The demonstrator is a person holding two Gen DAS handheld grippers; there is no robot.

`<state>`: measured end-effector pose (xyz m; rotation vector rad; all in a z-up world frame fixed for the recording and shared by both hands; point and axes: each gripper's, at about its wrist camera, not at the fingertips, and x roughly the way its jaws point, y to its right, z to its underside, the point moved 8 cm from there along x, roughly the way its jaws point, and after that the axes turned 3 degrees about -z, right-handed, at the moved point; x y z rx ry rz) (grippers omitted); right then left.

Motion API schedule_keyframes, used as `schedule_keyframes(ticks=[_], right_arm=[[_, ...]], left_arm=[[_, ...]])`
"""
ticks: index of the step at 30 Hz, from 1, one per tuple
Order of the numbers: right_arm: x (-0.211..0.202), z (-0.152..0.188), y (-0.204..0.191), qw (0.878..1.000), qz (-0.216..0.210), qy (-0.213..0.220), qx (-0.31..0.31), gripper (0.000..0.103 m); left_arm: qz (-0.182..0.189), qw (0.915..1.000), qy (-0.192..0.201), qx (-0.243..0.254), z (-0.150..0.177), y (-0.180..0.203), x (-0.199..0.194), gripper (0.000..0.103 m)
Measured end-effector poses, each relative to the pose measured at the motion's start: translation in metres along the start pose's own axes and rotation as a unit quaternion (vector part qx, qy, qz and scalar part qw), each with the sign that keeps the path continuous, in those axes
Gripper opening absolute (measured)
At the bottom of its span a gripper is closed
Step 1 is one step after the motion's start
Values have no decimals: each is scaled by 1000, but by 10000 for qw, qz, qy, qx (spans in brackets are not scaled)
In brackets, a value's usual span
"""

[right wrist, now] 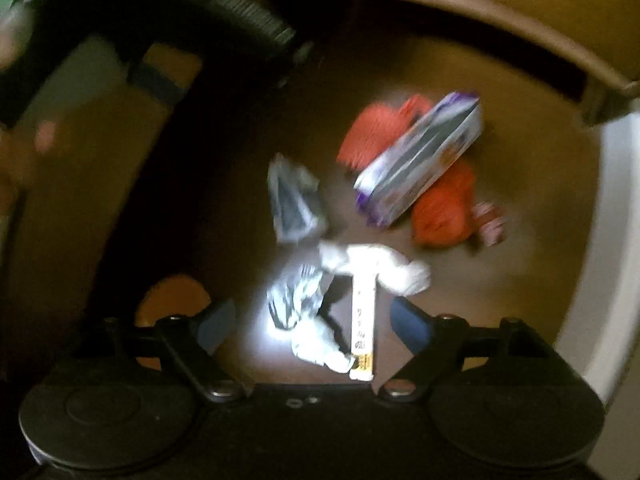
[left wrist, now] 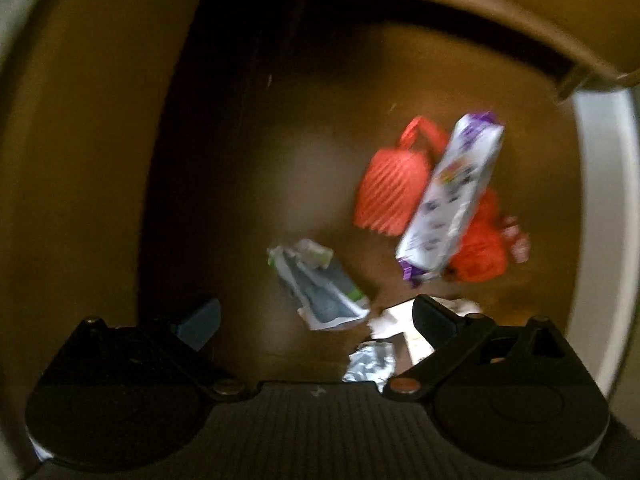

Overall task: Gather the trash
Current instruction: 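Grasp clear plastic bag with left tool while right tool grasps crumpled paper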

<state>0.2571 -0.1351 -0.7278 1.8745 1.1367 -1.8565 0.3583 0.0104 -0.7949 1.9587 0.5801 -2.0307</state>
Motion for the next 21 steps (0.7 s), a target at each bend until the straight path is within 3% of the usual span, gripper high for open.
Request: schedule_keyframes(ticks=[4,8,15,18,20,21], right_arm=[[59,20,-9,9988,-180,-250,-380,83],[105,36,-15,9958,-76,-450,-793,81],[156,56,-16,9884,179,-765,-1301,74],[166,61,-16,9860,307,-864,-1396,68],[168,63,-15,9858,334,-886,-1384,59],[170,65,-15,9859,324,-896,-1375,55]], left_arm=[[-135,9991,-292,-268,5,-7,59,103],[-127,9967,-636,-495,13,-10,110,102],[121,9906,-1030,-887,24,-12,155,98],[233,9880,-1162,-992,25,-12,164,82],[302,9873,-1206,-987,25,-11,168,63],[306,9874,-1212,-969,25,-11,167,61]])
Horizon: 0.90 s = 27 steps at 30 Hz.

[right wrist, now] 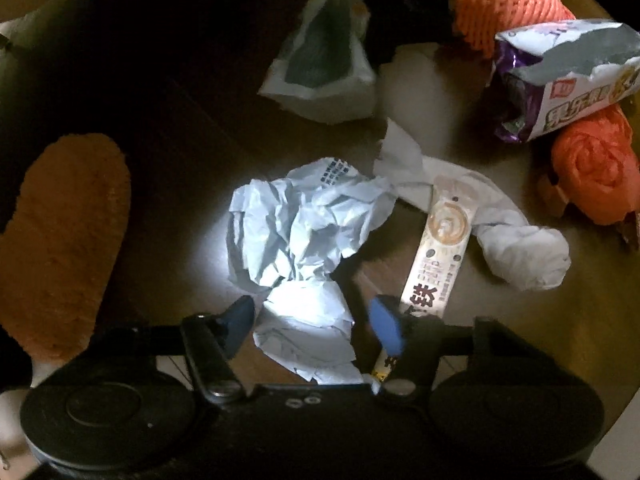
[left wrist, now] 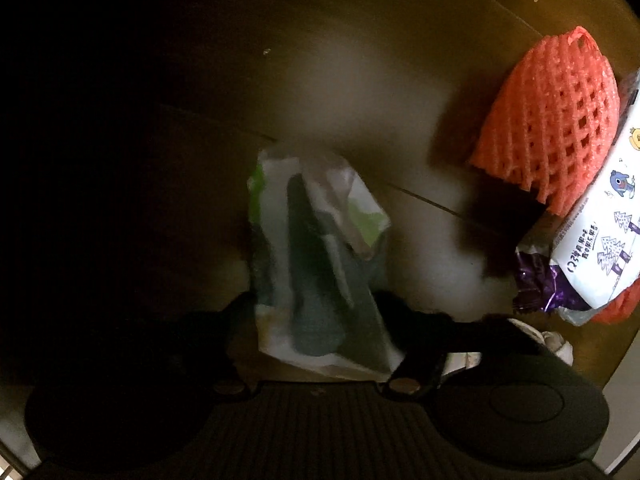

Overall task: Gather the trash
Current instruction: 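Grasp clear plastic bag with left tool while right tool grasps crumpled paper, then lift plastic bag and crumpled paper up toward the teal bin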

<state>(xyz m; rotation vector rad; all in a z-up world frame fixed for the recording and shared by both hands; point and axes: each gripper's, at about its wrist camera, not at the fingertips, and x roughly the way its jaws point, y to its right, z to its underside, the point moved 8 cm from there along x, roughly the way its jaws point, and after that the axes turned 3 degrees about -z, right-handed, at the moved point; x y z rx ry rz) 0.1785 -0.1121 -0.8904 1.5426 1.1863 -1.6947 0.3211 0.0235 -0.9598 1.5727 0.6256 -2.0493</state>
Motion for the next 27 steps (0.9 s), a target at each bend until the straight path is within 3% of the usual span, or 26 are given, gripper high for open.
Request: schedule_keyframes(ticks=[3,5,8,16,27], right_arm=[[0,-1,-3,9999,-96,22,-25,49],[-4,-2,-5,9999,-69,78,-41,48],[-16,-4,-7,9998,-122,162,34,47],[-87,0,6,9971,-194,296,674,46],[-272,-13,19,9878,247,818,1301,46]], left_arm=[[22,9999,25,136,-3,3,1,51],[-8,9997,81,226,-5,7,-4,31],[-91,9993,169,307,-5,5,-15,25],[-116,9990,309,307,13,-1,-82,22],[94,9907,923,999,59,6,-278,22]])
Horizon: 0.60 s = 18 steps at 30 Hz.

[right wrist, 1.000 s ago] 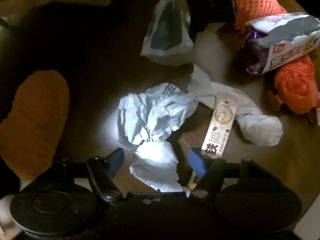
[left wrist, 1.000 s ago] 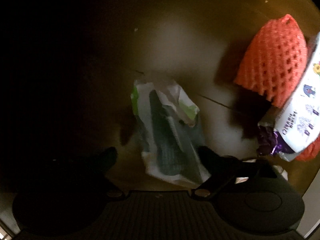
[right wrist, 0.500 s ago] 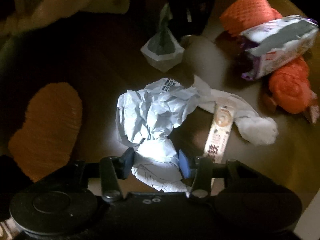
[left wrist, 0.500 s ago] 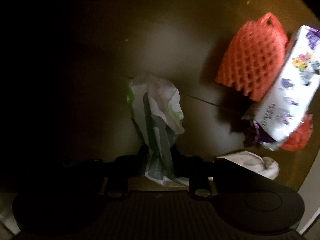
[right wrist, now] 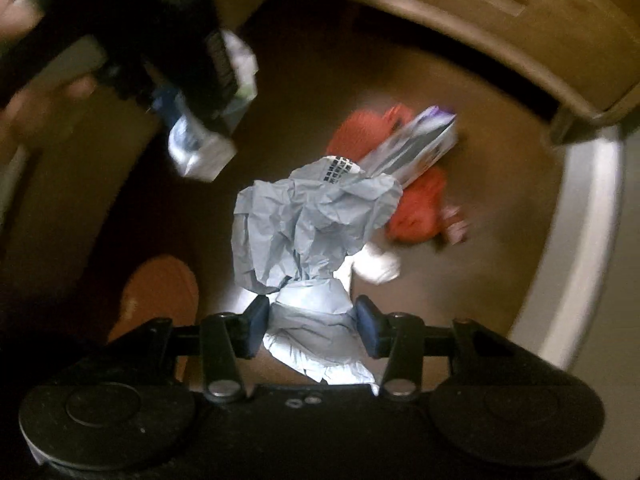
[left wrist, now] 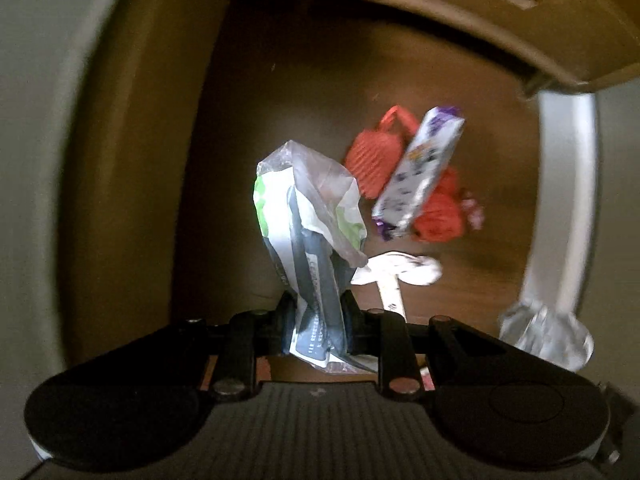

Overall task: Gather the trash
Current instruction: 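Lift plastic bag and crumpled paper up toward the teal bin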

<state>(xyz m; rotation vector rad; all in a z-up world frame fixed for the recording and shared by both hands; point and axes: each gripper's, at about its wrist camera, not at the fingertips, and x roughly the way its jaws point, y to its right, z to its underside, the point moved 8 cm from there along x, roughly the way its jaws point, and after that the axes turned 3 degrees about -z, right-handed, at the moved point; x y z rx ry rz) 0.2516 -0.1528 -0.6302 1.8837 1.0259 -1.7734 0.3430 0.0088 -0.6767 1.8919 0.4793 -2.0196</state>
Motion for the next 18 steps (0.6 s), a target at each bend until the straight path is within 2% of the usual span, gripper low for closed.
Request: schedule_keyframes(ticks=[9,18], right_arm=[[-145,-50,-14,9976,183,627,225,46],[-270,-110,-30,9898,318,1309,470,46]], left_arm=[[252,9975,585,313,2,-2,-160,23],[440,9892,1236,658,-5,-4,-290,23]])
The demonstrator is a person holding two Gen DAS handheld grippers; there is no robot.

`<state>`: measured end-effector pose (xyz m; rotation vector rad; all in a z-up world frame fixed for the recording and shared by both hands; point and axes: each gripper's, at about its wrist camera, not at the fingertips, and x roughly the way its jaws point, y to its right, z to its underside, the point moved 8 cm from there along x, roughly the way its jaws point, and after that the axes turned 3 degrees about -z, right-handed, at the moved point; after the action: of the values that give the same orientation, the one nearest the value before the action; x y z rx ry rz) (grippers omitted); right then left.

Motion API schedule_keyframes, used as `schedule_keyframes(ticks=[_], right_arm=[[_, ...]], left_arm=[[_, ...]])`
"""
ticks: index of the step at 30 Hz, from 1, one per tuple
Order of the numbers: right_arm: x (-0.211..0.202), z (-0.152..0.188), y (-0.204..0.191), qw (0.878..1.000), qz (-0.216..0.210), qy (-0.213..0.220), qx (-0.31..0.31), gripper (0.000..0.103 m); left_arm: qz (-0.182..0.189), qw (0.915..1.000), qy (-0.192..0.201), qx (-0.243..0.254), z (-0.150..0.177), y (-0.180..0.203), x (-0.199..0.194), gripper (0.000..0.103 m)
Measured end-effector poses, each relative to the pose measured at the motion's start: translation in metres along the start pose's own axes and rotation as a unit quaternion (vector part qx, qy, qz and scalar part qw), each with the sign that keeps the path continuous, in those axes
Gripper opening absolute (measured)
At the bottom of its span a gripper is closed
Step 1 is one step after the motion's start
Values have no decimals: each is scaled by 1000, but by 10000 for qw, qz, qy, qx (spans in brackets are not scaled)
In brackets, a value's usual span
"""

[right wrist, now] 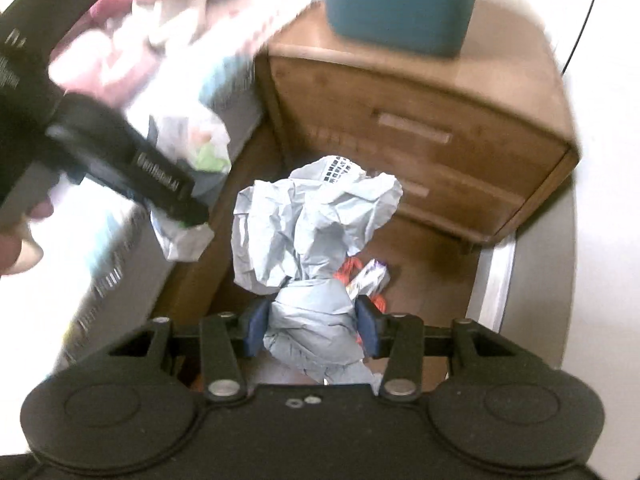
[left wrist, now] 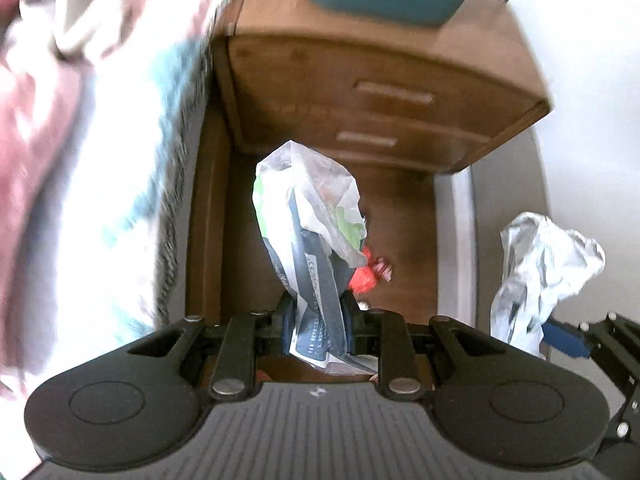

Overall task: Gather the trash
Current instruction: 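Lift plastic bag and crumpled paper up toward the teal bin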

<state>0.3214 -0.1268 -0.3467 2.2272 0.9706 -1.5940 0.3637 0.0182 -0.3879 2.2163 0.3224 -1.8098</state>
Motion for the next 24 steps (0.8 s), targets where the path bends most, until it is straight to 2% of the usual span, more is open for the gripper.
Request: schedule_keyframes(ticks=[10,17,21,24], right_arm=[[-104,-92,-17,9948,344,953,-95,46],[-159,-142,-27,9862,587,1545,37,46],[-185,-164,-29,9810,676,1808,198,46],[-202,-184,-22,9756,721,2053,306,46]], left_arm=[[181,9935,989,538,-55,4,-120,23],[478,9835,1521,852,-91,4,-198,23],[634,9780,1714,1007,-107,7,-231,23],[569,9745,1876,1095,-129,15,-246,23]])
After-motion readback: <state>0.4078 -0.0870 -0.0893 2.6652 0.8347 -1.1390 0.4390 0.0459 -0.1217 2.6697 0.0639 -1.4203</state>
